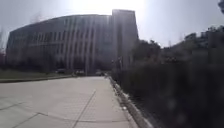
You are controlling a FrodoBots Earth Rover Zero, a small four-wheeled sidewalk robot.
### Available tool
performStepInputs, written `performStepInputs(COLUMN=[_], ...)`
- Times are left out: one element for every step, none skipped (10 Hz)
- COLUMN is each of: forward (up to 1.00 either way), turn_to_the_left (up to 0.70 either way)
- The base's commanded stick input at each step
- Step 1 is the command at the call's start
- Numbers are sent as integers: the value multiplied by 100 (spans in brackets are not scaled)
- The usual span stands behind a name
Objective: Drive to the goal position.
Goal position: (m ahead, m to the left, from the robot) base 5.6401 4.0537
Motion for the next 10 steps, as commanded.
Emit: performStepInputs(forward=[100, 100, 100, 100, 100, 100, 100, 100, 100, 100], turn_to_the_left=[25, 40, 34, 23, 0, 0, 0, 0, 0, 0])
